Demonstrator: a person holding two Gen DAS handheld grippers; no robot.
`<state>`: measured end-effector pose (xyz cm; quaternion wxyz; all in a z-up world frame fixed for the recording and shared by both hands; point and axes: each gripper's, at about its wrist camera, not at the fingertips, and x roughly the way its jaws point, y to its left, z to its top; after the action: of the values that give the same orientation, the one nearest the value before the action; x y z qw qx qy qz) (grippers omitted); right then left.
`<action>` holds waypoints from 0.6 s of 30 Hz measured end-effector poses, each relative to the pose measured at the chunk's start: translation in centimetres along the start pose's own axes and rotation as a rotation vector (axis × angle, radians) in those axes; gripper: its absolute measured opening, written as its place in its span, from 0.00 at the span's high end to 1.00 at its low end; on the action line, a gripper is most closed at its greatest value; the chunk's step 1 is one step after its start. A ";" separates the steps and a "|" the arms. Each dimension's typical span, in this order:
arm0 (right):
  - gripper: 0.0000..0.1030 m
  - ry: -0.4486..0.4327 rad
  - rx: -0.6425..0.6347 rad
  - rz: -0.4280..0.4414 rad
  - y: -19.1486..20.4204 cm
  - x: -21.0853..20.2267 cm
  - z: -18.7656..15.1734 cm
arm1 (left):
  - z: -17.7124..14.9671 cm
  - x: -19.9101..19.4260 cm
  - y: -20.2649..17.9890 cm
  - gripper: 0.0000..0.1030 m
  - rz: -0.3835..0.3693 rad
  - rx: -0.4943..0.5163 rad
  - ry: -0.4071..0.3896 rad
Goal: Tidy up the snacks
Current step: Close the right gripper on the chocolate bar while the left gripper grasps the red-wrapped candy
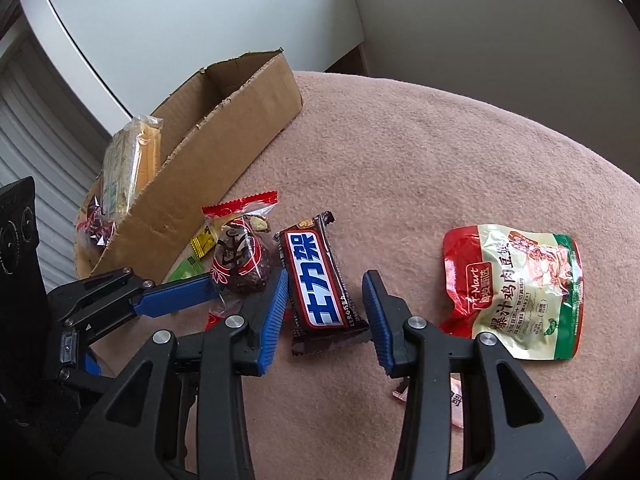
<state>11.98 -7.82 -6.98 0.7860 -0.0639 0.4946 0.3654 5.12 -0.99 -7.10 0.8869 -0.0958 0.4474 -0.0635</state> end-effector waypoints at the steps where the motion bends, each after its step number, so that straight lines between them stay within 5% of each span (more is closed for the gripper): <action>1: 0.60 -0.006 -0.005 -0.021 0.3 0.2 0.1 | 0.0 0.0 0.1 0.55 0.009 0.003 -0.003; 18: 0.68 -0.039 0.140 -0.114 -4.0 -0.4 0.8 | 3.1 2.6 0.7 0.55 -0.012 -0.068 -0.001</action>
<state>15.04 -10.60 -7.30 0.8175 -0.0296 0.4991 0.2859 9.21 -0.48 -7.49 0.8829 -0.1287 0.4484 -0.0536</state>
